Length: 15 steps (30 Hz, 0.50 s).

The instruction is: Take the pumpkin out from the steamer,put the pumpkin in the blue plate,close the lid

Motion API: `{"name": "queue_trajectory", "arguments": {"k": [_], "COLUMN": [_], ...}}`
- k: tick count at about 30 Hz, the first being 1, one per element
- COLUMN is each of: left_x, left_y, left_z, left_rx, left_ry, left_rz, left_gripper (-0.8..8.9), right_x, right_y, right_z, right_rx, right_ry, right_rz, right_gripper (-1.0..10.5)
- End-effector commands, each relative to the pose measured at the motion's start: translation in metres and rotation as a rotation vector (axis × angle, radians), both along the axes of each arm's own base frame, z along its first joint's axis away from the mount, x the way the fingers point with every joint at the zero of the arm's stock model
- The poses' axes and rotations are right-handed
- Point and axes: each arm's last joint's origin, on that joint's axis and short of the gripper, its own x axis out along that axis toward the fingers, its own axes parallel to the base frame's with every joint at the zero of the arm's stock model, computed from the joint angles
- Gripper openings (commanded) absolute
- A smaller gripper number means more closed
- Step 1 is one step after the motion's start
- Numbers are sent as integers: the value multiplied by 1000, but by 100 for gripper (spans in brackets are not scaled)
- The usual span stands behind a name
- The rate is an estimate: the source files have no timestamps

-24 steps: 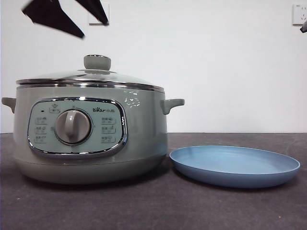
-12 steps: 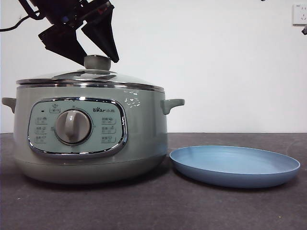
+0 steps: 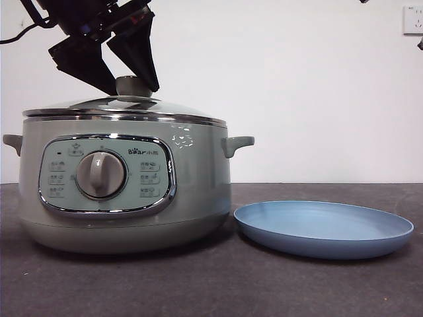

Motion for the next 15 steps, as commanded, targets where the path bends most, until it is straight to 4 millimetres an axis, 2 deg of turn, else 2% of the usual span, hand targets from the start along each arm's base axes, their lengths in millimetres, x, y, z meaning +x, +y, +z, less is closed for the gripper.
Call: {"name": "queue_trajectory", "arguments": {"k": [1, 4, 8, 15], "left_x": [1, 1, 2, 1], "left_y": [-1, -1, -1, -1], "left_z": [-3, -3, -2, 5], "left_rx": [9, 10, 22, 5], "left_ry": [1, 1, -16, -60], "left_rz": [-11, -11, -31, -31], "left_gripper": [339, 227, -21, -9], "right_x": [0, 0, 0, 0], "right_y": [0, 0, 0, 0], "right_z": [1, 0, 0, 1], "right_rx": [0, -1, 0, 1], "right_ry": [-1, 1, 1, 0], "right_rz": [-2, -2, -2, -2], "right_gripper": [566, 566, 566, 566]}}
